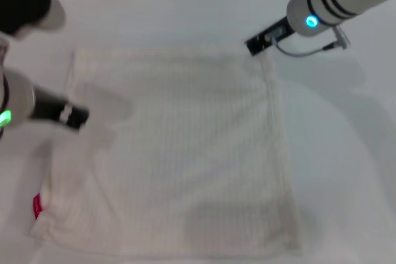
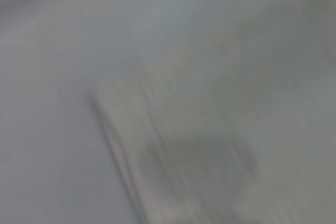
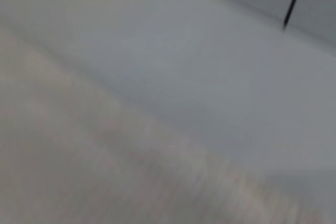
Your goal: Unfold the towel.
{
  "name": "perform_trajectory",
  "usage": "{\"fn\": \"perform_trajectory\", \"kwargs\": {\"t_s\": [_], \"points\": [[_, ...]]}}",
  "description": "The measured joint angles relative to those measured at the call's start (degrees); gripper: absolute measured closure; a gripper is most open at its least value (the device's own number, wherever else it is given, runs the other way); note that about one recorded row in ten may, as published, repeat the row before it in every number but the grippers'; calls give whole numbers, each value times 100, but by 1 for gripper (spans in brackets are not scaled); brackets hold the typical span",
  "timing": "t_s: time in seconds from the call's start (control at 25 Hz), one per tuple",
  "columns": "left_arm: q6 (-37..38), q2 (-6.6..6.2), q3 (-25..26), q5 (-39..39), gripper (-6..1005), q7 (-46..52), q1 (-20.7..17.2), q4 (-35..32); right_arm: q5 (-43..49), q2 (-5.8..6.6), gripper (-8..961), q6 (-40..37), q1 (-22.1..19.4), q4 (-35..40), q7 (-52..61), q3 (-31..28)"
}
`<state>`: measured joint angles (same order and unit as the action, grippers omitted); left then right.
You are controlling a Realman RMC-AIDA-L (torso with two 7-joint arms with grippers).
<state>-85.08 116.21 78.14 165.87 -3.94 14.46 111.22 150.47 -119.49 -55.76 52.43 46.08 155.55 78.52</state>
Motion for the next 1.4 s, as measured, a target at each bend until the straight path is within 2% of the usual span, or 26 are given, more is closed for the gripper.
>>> {"fn": "perform_trajectory", "kwargs": {"t_s": [0.04,0.08,0.12,0.16,0.24,0.28,0.32,0.36,0.4,0.44,0.48,0.52,0.56,0.6,0.64,0.68,0.72,0.76,0.8,0.84,0.88,0.96,1.04,1.16,1.24,1.4], "points": [[577,29,239,0,654,-296,-29,-33,-2,0,932,85,-149,350,1,94],[577,29,239,0,649,-296,-29,-33,-8,-3,932,162,-342,708,1,210],[847,50,331,-2,644,-505,-56,-36,-63,-6,932,437,-913,1655,2,556],[1502,112,523,-1,639,-808,-160,-34,-63,-6,932,437,-913,1655,2,556],[1502,112,523,-1,629,-808,-160,-34,-257,7,932,1211,-1983,3082,-10,1173],[2377,172,645,-4,624,-1200,-345,-37,-328,14,931,1764,-2477,3591,-26,1433],[2377,172,645,-4,618,-1200,-345,-37,-328,14,931,1764,-2477,3591,-26,1433],[4629,215,619,-13,613,-1692,-896,-264,-368,16,931,2281,-2954,3967,-32,1682],[5765,218,544,-22,608,-1739,-1180,-494,-379,13,931,3095,-3546,4290,-44,2026],[5765,218,544,-22,603,-1739,-1180,-494,-379,4,931,4189,-4207,4443,-110,2454],[5765,218,544,-22,598,-1739,-1180,-494,-379,4,931,4189,-4207,4443,-110,2454],[6462,222,493,-28,593,-1739,-1357,-648,-373,-5,931,5139,-4628,4420,-170,2743],[8846,227,296,-58,588,-1619,-1783,-1598,-371,-15,931,6008,-4958,4279,-215,3006],[9594,229,222,-69,583,-1543,-1858,-2071,-373,-21,931,6687,-5127,4086,-216,3175],[9594,229,222,-69,578,-1543,-1858,-2071,-408,-26,931,8536,-5390,3261,-128,3635],[9594,229,222,-69,573,-1543,-1858,-2071,-408,-26,930,8536,-5390,3261,-128,3635],[10263,230,157,-81,568,-1440,-1893,-2554,-454,-15,930,9597,-5377,2548,29,3891],[11752,229,84,-89,543,-897,-1825,-3896,-511,-5,930,10422,-5324,1940,173,4075],[11752,229,84,-89,518,-897,-1825,-3896,-607,-1,930,11220,-5234,1258,330,4275],[12515,231,83,-92,492,-617,-1710,-4633,-1095,1,930,12857,-4980,-75,672,4720],[12515,231,83,-92,467,-617,-1710,-4633,-1095,1,911,12857,-4980,-75,672,4720],[14771,245,84,-140,417,6,-1146,-6818,-1638,6,873,13756,-4846,-810,853,5061],[14997,248,83,-166,366,88,-1068,-7085,-2174,17,835,14434,-4779,-1303,975,5338],[15788,253,87,-432,275,620,-592,-8438,-2247,16,778,14422,-4786,-1398,978,5365],[15781,253,88,-454,194,666,-564,-8578,-2264,11,740,14351,-4796,-1487,982,5375],[15747,253,87,-455,194,666,-591,-8614,-2269,9,554,14266,-4780,-1543,985,5387]]}}
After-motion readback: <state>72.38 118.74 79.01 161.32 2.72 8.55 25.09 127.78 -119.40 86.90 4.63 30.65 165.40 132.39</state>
